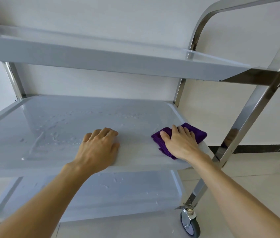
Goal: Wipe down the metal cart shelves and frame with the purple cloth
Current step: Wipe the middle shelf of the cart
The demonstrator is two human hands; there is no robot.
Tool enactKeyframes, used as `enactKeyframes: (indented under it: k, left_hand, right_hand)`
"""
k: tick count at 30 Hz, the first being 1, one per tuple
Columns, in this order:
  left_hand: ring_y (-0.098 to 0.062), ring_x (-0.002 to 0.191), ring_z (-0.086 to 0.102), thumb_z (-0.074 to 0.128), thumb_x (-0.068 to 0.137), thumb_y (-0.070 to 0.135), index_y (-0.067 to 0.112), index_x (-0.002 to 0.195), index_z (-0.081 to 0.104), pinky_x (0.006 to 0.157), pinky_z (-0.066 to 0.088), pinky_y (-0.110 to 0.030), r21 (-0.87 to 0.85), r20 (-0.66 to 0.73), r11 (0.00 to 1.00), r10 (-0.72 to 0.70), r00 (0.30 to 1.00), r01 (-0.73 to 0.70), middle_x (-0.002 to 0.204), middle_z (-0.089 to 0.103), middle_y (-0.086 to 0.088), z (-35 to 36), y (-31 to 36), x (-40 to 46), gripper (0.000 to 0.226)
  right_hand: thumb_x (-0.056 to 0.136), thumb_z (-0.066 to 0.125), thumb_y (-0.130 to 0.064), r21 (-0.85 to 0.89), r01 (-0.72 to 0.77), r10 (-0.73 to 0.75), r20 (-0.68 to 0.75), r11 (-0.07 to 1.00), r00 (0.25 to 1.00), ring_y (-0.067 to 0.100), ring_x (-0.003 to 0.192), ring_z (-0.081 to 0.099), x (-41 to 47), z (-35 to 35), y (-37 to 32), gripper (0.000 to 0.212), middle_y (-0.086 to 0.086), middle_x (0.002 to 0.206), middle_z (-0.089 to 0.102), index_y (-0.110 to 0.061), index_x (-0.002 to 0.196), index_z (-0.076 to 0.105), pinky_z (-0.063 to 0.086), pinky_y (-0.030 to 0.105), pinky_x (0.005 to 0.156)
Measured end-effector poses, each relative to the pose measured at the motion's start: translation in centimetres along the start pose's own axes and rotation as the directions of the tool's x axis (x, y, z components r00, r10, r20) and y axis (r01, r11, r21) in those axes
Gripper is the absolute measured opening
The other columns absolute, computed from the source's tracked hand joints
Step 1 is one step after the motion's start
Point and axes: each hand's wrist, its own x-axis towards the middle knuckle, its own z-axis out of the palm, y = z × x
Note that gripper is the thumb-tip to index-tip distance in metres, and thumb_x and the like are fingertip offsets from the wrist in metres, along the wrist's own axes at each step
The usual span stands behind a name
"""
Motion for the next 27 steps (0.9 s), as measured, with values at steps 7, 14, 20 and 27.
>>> enactKeyframes:
  k: [7, 14, 20, 27]
  left_hand:
    - [-0.021, 0.128, 0.044, 0.033, 0.098, 0.022, 0.022, 0.132, 0.053, 0.109, 0.027, -0.036, -0.075, -0.077, 0.997, -0.015, 0.997, 0.009, 0.137, 0.054, 0.005, 1.2, -0.6, -0.1, 0.039]
    - [-0.024, 0.137, 0.034, 0.036, 0.102, 0.019, 0.012, 0.137, 0.049, 0.116, 0.021, -0.041, -0.087, -0.037, 0.996, 0.028, 0.999, -0.031, 0.143, 0.047, -0.003, 1.9, -0.9, -0.8, 0.038]
    - [-0.028, 0.118, 0.048, 0.031, 0.093, 0.021, 0.01, 0.119, 0.058, 0.103, 0.032, -0.041, -0.031, -0.078, 0.992, 0.116, 0.99, -0.118, 0.124, 0.056, -0.003, 1.9, 0.6, -2.9, 0.039]
    - [-0.02, 0.116, 0.051, 0.029, 0.096, 0.029, 0.022, 0.115, 0.058, 0.099, 0.033, -0.033, 0.018, -0.066, 0.995, 0.1, 0.993, -0.099, 0.12, 0.057, 0.006, 1.0, 2.4, -3.4, 0.035]
  right_hand:
    - [0.095, 0.029, -0.061, 0.09, 0.296, -0.3, 0.037, 0.951, 0.953, 0.02, 0.152, 0.007, 2.2, 1.8, -6.5, 0.072, 0.0, 0.163, 0.02, -0.019, 0.153, 0.026, 0.001, 0.042, 0.122]
    - [0.089, 0.022, -0.068, 0.103, 0.476, -0.485, 0.096, 0.874, 0.869, 0.001, 0.15, -0.006, -3.3, 1.0, -1.6, 0.076, -0.015, 0.165, 0.005, -0.033, 0.156, 0.017, -0.006, 0.03, 0.122]
    - [0.089, 0.038, -0.063, 0.109, 0.217, -0.22, 0.014, 0.97, 0.975, 0.023, 0.139, 0.035, -2.2, -0.8, 5.2, 0.068, -0.001, 0.151, 0.04, -0.026, 0.145, 0.032, 0.032, 0.039, 0.111]
    - [0.097, 0.035, -0.054, 0.021, 0.112, -0.113, 0.023, 0.993, 0.993, 0.029, 0.142, 0.03, 4.1, -0.4, -1.0, 0.055, 0.008, 0.146, 0.045, -0.014, 0.131, 0.054, 0.017, 0.049, 0.119]
